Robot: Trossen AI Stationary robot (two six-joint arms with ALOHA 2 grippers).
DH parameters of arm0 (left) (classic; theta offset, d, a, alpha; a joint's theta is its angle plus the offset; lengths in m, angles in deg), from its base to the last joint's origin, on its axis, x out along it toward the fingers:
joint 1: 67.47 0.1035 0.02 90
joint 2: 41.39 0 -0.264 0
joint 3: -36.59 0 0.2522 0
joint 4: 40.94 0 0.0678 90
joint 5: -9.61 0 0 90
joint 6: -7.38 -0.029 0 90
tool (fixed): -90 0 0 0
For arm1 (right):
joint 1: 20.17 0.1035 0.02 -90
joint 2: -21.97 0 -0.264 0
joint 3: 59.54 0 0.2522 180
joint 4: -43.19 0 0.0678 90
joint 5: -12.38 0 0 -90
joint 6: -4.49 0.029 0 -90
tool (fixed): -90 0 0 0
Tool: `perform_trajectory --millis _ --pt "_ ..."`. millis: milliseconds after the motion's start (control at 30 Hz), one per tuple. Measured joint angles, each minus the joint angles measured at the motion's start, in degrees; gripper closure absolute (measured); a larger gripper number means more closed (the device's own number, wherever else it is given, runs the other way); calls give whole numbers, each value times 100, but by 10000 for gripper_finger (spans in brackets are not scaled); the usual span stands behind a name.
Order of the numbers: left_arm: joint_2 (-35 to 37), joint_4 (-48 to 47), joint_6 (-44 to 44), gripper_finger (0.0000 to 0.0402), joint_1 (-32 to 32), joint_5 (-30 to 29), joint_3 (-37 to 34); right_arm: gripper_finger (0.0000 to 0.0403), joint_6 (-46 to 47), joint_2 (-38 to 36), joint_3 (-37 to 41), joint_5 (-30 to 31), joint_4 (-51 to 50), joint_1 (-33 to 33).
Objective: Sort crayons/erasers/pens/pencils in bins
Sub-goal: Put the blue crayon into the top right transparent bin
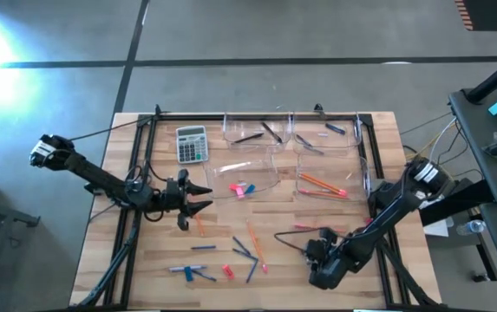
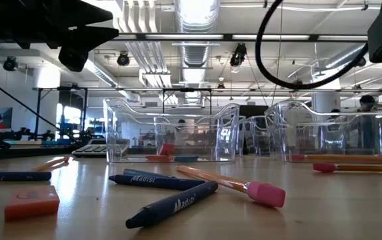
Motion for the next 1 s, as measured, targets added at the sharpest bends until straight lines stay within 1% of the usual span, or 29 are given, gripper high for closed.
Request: perform_trajectory --millis 200,333,467,600,800,900,1000 --pt "0 -4 34 237 0 0 2 241 -87 472 -416 26 -313 0" --pt "0 -4 36 237 0 0 2 252 -7 802 -739 -32 -904 2" --pt "0 -4 38 237 0 -2 2 279 32 1078 -981 -108 -1362 2" --pt "0 -7 45 237 0 -2 2 317 -224 1169 -1128 -150 -1455 2" --pt "0 -12 48 237 0 -2 2 374 -533 1121 -1287 -142 -1516 2" --pt "0 -27 51 237 0 -4 2 387 -555 1058 -1410 -85 -1562 2" --pt "0 -46 51 237 0 -4 2 387 -748 961 -1498 84 -1579 1"
